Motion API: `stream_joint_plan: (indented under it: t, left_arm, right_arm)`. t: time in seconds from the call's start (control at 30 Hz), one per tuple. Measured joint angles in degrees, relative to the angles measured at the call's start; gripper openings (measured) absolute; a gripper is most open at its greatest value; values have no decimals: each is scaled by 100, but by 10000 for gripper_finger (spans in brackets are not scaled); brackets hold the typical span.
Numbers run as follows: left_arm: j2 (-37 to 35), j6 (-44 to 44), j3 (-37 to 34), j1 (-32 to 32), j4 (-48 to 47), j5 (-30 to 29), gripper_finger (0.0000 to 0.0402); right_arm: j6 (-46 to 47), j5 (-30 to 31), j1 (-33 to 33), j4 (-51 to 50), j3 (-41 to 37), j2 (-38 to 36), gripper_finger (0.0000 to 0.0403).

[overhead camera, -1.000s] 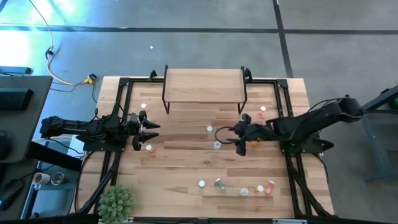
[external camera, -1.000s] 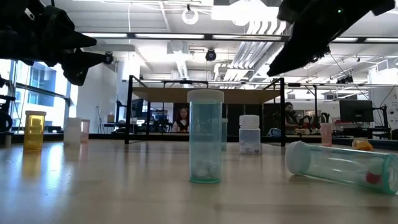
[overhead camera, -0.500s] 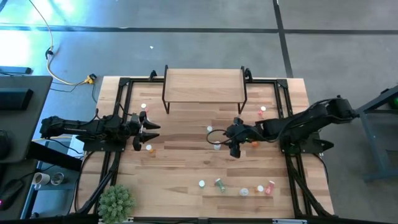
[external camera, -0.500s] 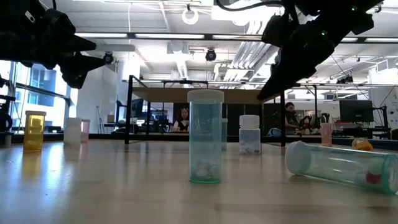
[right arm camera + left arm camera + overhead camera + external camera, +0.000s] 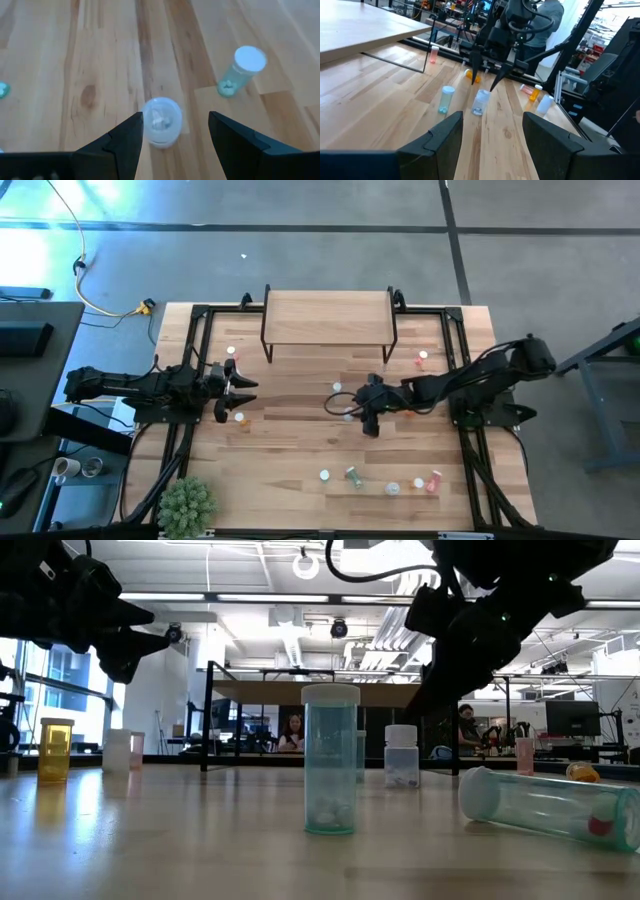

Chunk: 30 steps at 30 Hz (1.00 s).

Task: Pick and place medicine bottles onto shelf by color
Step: Put the middle transparent pill bottle on the shelf

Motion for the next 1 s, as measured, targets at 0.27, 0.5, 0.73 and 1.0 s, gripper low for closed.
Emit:
stream_joint_plan:
  t: [0.27,0.5,0.73,1.0]
  left_arm:
    - [0,0,0,0,-33,0,195]
    - [0,0,0,2,-33,0,195]
    - [0,0,0,2,-35,0,195]
    - [0,1,1,2,-44,0,195]
  right_arm:
    - [35,-256,0,208,0,93,216]
    - [100,-254,0,332,0,205,216]
    - [139,-301,0,530,0,426,216]
    - [142,-345,0,539,0,473,209]
